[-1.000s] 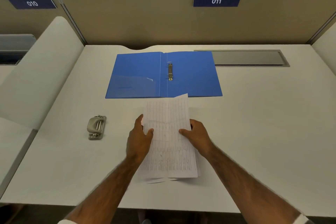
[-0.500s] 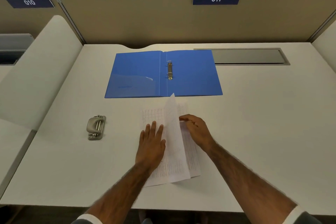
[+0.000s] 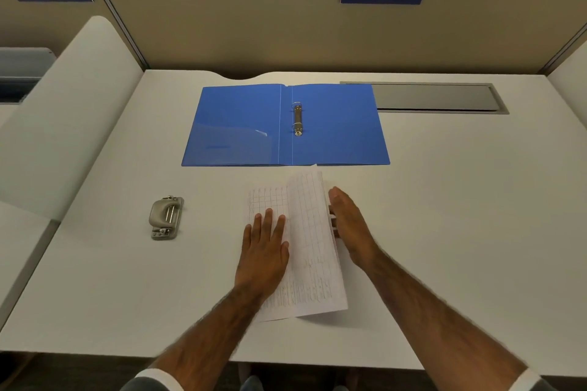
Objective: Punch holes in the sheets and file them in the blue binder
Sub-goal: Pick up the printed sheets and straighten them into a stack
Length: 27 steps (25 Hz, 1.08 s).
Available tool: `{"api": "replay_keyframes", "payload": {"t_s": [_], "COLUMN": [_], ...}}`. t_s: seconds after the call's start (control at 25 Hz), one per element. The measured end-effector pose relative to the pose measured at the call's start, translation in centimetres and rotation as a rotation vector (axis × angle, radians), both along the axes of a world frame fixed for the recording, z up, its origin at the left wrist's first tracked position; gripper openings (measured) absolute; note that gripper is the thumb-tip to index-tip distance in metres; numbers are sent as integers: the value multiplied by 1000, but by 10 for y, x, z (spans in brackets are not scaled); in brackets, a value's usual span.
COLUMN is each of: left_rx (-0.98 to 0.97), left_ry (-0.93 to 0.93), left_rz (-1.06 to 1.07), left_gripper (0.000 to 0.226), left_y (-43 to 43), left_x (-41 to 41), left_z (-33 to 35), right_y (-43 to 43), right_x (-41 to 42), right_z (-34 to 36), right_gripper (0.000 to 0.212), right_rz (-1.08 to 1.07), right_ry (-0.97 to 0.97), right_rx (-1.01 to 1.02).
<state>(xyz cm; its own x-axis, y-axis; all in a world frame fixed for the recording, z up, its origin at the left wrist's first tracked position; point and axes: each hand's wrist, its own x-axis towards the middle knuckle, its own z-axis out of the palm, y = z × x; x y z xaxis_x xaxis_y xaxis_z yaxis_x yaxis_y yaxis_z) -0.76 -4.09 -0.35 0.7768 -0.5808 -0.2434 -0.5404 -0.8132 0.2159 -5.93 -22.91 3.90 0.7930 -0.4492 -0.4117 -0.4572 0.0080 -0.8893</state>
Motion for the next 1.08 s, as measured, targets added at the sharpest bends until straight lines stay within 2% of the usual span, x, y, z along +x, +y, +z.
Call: {"api": "replay_keyframes", "payload": {"t_s": [0.04,0.12,0.24,0.32,0.4,0.52,0.6,0.68,0.76,0.92,0.96,1.08], "left_rx": [2,-10,-41,-170,-417,-782,-958,-1051,-1091,-1129,-1134,-1173], "left_ry": [-2,-7,21,47,132,488,852,1071,1017,706,640,536], "left_rz": [2,7,24,121,351,619,583,497,446,347,338,323], "left_gripper": [78,79,70,70,79,92,82,62,46,22,23,49], "left_y": [0,-2,-1,5,8,7,5,-1,-13,-33,-35,-38], "left_x": [0,0,5,11,20,40,51,55,54,45,41,39], "left_z": [-1,-2,-3,0,14,43,61,81,105,143,148,147], "right_y": [3,10,14,12,5,-10,-20,-27,-32,-35,-35,-35], "right_x": [-2,-7,-13,-15,-17,-24,-27,-29,-29,-26,-25,-23], "right_z": [7,10,9,15,29,57,76,89,97,108,110,113], "right_gripper": [77,50,28,27,27,26,25,23,24,31,32,33], "right_rz": [-13,22,-39,-40,-47,-56,-41,-28,-32,-83,-97,-100], "right_ry": [60,147,150,133,78,-58,-132,-195,-256,-346,-375,-408], "right_rx": [18,45,84,21,15,126,179,188,157,53,31,-77]}}
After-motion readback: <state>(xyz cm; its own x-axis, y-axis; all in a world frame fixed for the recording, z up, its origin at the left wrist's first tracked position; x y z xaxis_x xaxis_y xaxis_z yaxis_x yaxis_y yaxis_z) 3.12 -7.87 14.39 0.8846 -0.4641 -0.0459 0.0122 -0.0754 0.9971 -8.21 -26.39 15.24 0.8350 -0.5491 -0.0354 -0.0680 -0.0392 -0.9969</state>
